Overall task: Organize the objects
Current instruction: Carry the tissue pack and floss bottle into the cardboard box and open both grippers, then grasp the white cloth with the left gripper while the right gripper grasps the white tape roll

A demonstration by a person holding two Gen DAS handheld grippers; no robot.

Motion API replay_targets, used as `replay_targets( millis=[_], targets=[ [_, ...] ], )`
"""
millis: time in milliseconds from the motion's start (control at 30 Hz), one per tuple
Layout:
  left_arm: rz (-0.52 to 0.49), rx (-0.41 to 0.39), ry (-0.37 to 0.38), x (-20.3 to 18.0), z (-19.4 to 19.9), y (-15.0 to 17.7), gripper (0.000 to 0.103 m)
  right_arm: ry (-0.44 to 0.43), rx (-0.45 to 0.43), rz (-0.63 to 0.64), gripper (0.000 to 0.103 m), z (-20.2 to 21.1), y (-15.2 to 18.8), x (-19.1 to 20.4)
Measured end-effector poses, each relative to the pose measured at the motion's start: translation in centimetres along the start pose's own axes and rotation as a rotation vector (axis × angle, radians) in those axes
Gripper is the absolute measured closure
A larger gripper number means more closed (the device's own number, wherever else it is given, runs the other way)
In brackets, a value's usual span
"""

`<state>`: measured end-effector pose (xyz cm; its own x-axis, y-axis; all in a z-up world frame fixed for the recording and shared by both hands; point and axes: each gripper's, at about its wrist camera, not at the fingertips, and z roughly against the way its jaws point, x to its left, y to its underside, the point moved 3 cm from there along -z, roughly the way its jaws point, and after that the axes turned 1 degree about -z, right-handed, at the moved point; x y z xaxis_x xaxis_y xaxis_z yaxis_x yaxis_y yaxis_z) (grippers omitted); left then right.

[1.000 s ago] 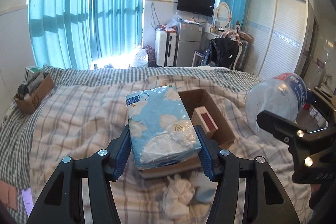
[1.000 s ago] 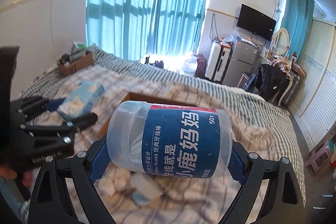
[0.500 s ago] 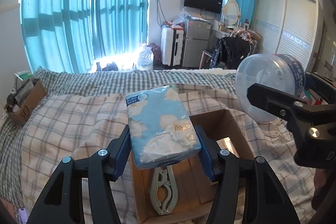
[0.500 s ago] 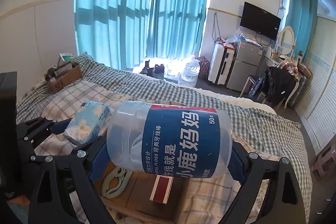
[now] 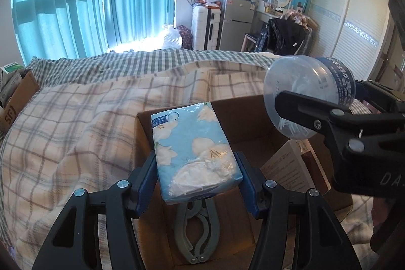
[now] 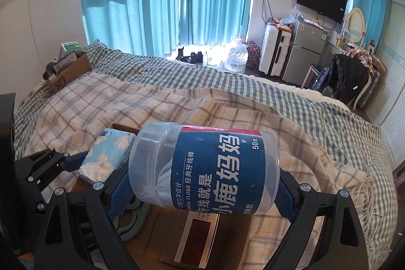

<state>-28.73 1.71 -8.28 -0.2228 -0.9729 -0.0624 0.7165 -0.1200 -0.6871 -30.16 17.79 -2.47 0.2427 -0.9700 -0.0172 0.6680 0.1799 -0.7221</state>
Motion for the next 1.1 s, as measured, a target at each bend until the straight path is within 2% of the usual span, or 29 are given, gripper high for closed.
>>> replay_targets(
  millis=[100, 167, 300, 467, 600, 733, 967, 1100],
  targets=[
    [0.0, -0.007, -0.011, -0.3, 0.4, 0.2, 0.038, -0.014, 0.013, -0.027, 0.01, -0.1, 0.1, -0.4],
    [0.012, -0.012, -0.018, -0.2, 0.9, 0.1, 0.024, 0.007, -0.012, -0.032, 0.008, 0.6, -0.1, -0.5],
    [0.05, -0.034, -0.013, 0.0, 3.0, -0.1, 0.021, 0.0, -0.062, -0.052, 0.004, 3.7, -0.9, -0.6],
    [0.055, -0.087, -0.033, -0.2, 7.2, -0.6, 0.013, 0.024, -0.127, -0.028, 0.004, 9.6, -1.7, 0.0],
    [0.031, -0.14, -0.046, -0.7, 11.5, -1.2, 0.012, 0.044, -0.178, 0.006, 0.004, 14.8, -2.0, 1.0],
    [0.027, -0.198, -0.062, -1.2, 15.9, -1.4, 0.0, 0.049, -0.231, 0.03, 0.004, 19.8, -1.7, 1.9],
    [0.027, -0.245, -0.068, -1.4, 21.1, 0.2, 0.0, 0.058, -0.283, 0.069, 0.003, 26.2, 0.3, 3.0],
    [0.028, -0.247, -0.088, -1.4, 22.2, 1.7, 0.0, 0.053, -0.272, 0.096, 0.003, 27.2, 2.6, 3.4]
  ],
)
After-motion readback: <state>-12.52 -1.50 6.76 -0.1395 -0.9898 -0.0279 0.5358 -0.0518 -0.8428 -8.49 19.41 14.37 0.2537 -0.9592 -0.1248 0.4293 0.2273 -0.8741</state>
